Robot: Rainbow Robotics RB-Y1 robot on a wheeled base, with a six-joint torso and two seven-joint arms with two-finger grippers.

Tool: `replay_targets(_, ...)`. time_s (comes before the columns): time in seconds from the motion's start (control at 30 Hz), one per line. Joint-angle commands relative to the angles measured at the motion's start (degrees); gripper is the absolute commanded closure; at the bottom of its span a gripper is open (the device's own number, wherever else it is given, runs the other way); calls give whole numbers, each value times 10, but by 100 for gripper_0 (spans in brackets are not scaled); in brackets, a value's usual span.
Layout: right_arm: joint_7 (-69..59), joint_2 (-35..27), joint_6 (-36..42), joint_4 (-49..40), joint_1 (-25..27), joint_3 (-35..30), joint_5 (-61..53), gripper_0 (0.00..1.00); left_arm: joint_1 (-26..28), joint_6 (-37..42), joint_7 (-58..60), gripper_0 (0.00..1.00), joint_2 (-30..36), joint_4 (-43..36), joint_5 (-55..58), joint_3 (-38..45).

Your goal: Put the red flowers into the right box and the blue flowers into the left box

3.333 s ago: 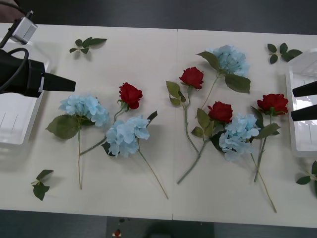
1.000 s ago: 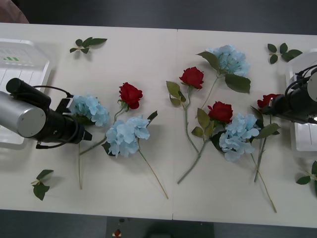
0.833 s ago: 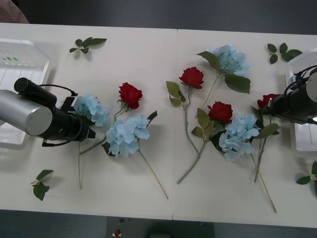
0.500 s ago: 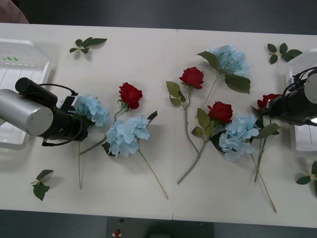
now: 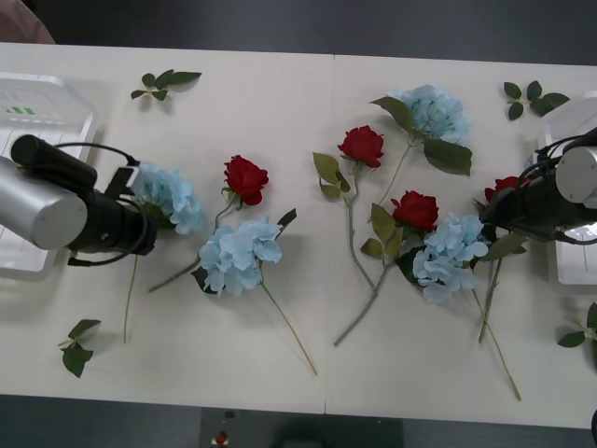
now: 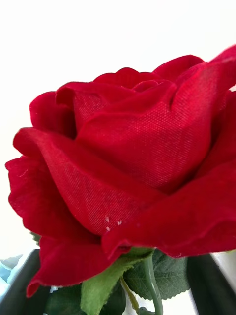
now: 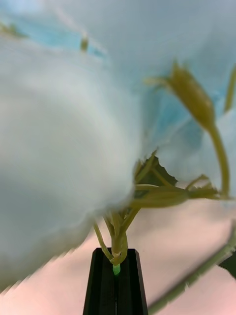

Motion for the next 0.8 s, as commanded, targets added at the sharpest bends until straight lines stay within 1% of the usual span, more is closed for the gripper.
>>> replay_targets(0.03, -3, 2, 0, -3, 0, -2, 2, 89, -12, -1, 34, 100, 102, -67, 43, 62)
replay_targets(0.07, -2, 2, -1, -3, 0, -2, 1, 95, -13, 2, 35, 100, 124, -70, 54, 81)
replay_targets(0.1, -3, 3, -2, -3, 0, -2, 0, 99, -13, 4, 34, 100, 137, -70, 59, 95)
replay_targets(0.13, -2, 4, -4, -3, 2, -2, 0, 100, -13, 4, 35, 100, 155, -68, 61, 116)
replay_targets(0.27, -3, 4, -12, -3, 5, -2, 1, 100, -12, 4, 33, 100, 182, -47, 58, 153)
replay_targets(0.37, -1, 4, -14, -3, 7, -2, 0, 100, -13, 4, 28, 100, 185, -27, 46, 181)
replay_targets(0.57, 1, 3, -14, -3, 6, -2, 0, 100, -16, -9, 21, 100, 182, 14, -8, 186)
replay_targets(0.67, 2, -7, -13, -17, 2, -3, 0, 100, -16, -42, 21, 100, 180, 66, -34, 186)
replay_targets(0.8, 1, -23, 9, -65, 0, -16, 7, 100, -17, -76, 12, 100, 164, 141, -56, 185)
